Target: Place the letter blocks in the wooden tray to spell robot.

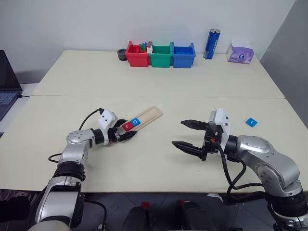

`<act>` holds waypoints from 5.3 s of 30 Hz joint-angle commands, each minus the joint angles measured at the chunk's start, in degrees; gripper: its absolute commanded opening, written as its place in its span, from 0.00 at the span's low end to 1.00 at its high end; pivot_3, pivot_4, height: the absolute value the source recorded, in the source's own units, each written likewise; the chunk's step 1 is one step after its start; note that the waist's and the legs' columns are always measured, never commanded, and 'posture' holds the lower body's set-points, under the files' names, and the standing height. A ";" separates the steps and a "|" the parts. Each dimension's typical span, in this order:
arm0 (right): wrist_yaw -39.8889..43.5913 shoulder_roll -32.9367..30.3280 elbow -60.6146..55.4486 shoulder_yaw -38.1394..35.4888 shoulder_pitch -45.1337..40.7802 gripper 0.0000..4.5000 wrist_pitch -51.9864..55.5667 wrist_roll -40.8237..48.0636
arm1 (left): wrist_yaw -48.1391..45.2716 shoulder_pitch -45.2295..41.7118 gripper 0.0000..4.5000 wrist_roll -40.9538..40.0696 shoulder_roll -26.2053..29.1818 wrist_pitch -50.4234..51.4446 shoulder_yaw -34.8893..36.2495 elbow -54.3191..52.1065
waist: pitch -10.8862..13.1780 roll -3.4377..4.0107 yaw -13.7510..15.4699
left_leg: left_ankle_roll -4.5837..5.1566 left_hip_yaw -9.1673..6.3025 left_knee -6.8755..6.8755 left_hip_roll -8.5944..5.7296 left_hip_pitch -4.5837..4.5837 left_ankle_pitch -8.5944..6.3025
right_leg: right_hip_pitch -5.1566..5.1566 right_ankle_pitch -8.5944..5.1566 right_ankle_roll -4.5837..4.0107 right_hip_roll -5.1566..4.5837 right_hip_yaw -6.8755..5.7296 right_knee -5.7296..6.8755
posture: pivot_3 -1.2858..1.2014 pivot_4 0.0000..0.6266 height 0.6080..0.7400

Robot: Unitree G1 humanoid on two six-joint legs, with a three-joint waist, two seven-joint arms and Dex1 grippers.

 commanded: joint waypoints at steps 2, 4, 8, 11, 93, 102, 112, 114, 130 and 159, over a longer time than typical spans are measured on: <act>0.15 0.03 -1.47 -0.58 -0.51 1.00 -0.77 1.07 | -1.07 1.05 0.75 -0.10 0.65 0.65 0.00 -1.76 | 0.00 0.00 0.00 | 0.00 0.00 0.00 0.00 0.00 0.00 | 0.00 0.00 0.00 0.00 0.00 0.00 | 0.52 0.24 1.00; 0.26 -0.09 -1.47 -0.64 -0.45 1.00 -0.80 1.06 | -2.00 2.30 0.75 -0.40 0.93 0.90 -0.23 -3.89 | 0.00 0.00 -0.01 | 0.00 0.00 0.00 0.00 0.00 0.00 | 0.00 0.00 0.00 0.00 0.00 0.00 | 0.52 0.24 1.00; 1.75 -1.34 -1.91 -0.57 0.56 1.00 -2.15 0.25 | -6.96 8.34 0.75 -2.31 2.63 2.96 -1.67 -15.21 | 0.00 0.00 -0.16 | 0.00 -0.07 -0.01 0.05 0.00 0.00 | 0.00 0.00 0.00 0.00 0.04 -0.01 | 0.52 0.24 1.00; 3.93 -2.93 -1.81 -0.34 1.62 1.00 -3.82 -0.35 | -12.31 14.61 0.75 -3.59 5.54 3.24 -3.57 -25.08 | 0.00 0.01 -0.08 | 0.00 -0.15 -0.03 0.12 -0.03 0.00 | 0.00 -0.01 0.00 -0.07 0.09 -0.05 | 0.52 0.24 1.00; -5.09 -4.00 6.12 -3.73 5.08 1.00 -8.53 -11.73 | -19.81 1.53 0.99 -7.77 7.80 10.88 -4.89 -33.23 | -0.02 0.01 -0.03 | 0.01 0.01 0.08 0.07 0.01 0.00 | 0.04 0.00 0.00 0.08 0.09 0.02 | 0.52 0.24 1.00; -22.49 1.42 13.79 -4.47 3.29 1.00 -4.58 -23.14 | -11.00 7.97 0.99 -8.86 4.33 17.02 -5.78 -44.05 | -0.01 0.01 -0.03 | 0.00 0.13 0.08 0.06 0.02 0.00 | 0.03 0.00 -0.01 0.09 0.16 0.08 | 0.52 0.24 1.00; -31.09 12.27 11.81 -2.59 1.77 1.00 2.74 -24.17 | -9.62 7.93 0.99 -8.82 4.38 16.73 -5.64 -43.35 | -0.01 0.01 -0.04 | 0.00 0.16 0.06 0.05 0.01 0.00 | 0.02 0.01 -0.02 0.10 0.18 0.05 | 0.52 0.24 1.00; -31.94 14.17 11.05 -1.66 1.66 1.00 4.28 -24.11 | -9.62 8.15 0.99 -8.73 4.51 16.47 -5.58 -43.25 | -0.01 0.01 -0.05 | 0.00 0.16 0.06 0.06 0.01 0.00 | 0.02 0.01 -0.02 0.10 0.19 0.04 | 0.52 0.24 1.00; -37.47 20.64 16.94 -2.31 -2.68 1.00 8.33 -27.34 | -8.76 9.18 0.99 -8.56 4.55 15.99 -5.93 -44.12 | -0.01 0.02 -0.13 | 0.00 0.15 0.01 0.06 0.00 0.00 | -0.01 0.01 -0.02 0.09 0.18 0.03 | 0.52 0.24 1.00; -31.63 12.06 -16.54 -5.64 9.09 0.32 44.06 -19.17 | -13.98 16.52 1.00 -11.01 7.53 15.36 -8.36 -52.95 | -0.02 0.03 -0.04 | 0.01 -0.08 -0.04 0.06 0.01 0.00 | 0.00 -0.02 -0.02 0.07 0.17 -0.02 | 0.52 0.24 1.00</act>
